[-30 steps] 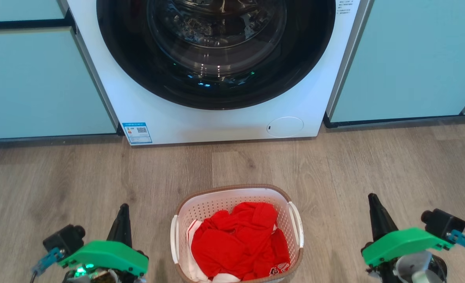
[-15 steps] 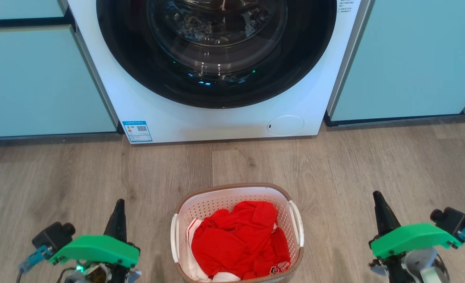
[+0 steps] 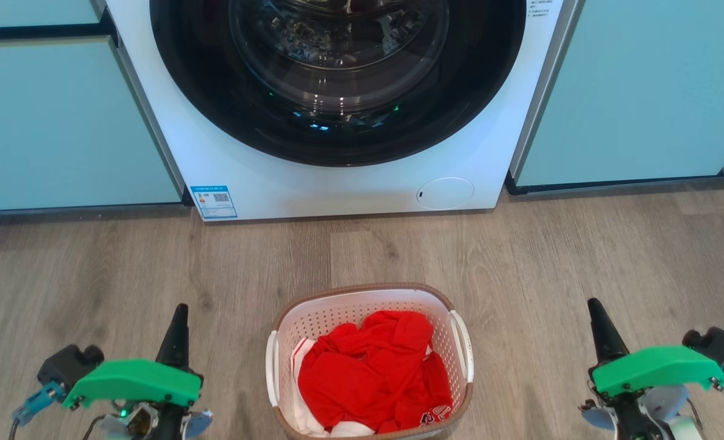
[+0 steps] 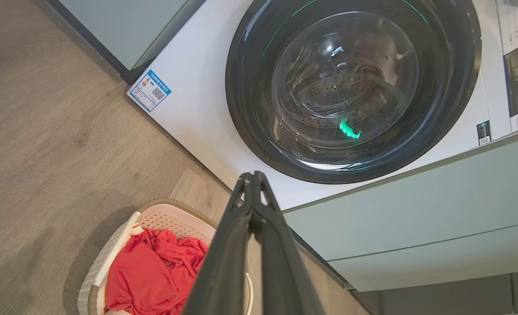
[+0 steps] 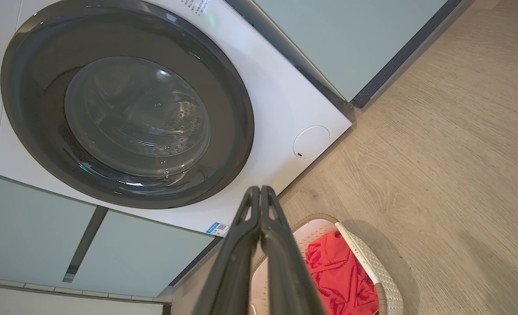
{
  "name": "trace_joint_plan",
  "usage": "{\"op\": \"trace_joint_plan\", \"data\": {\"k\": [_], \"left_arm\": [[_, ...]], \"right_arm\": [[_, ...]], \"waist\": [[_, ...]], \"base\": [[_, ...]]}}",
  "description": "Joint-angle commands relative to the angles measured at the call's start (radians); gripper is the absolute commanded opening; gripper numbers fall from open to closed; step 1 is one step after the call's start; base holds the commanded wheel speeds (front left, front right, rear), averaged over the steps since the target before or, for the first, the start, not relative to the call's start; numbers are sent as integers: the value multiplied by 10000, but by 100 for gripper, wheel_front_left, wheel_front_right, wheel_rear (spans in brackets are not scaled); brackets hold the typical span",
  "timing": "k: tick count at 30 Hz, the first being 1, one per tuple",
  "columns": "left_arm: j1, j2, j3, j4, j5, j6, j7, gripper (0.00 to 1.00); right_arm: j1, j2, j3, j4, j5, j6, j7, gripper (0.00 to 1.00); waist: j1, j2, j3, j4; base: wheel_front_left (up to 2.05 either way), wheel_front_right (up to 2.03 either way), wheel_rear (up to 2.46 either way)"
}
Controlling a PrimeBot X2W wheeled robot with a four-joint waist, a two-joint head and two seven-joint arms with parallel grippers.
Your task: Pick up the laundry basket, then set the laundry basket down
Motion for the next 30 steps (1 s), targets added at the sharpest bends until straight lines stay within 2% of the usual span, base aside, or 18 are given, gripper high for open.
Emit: {"op": "trace_joint_plan", "data": {"k": [1,30], "left_arm": [[-570,109,329,-254,-258,-92,61,0],[-910,99,1073,-161,-3183,-542,887,0]], "right_arm": [[-638,-157,2,-306,288,-11,110,0],[-842,-146,-539,-248,3289,-15,913,0]], "waist": [[-1,0,5,2],[-1,0,112,33]], "base": [[0,0,0],[0,0,0]]}}
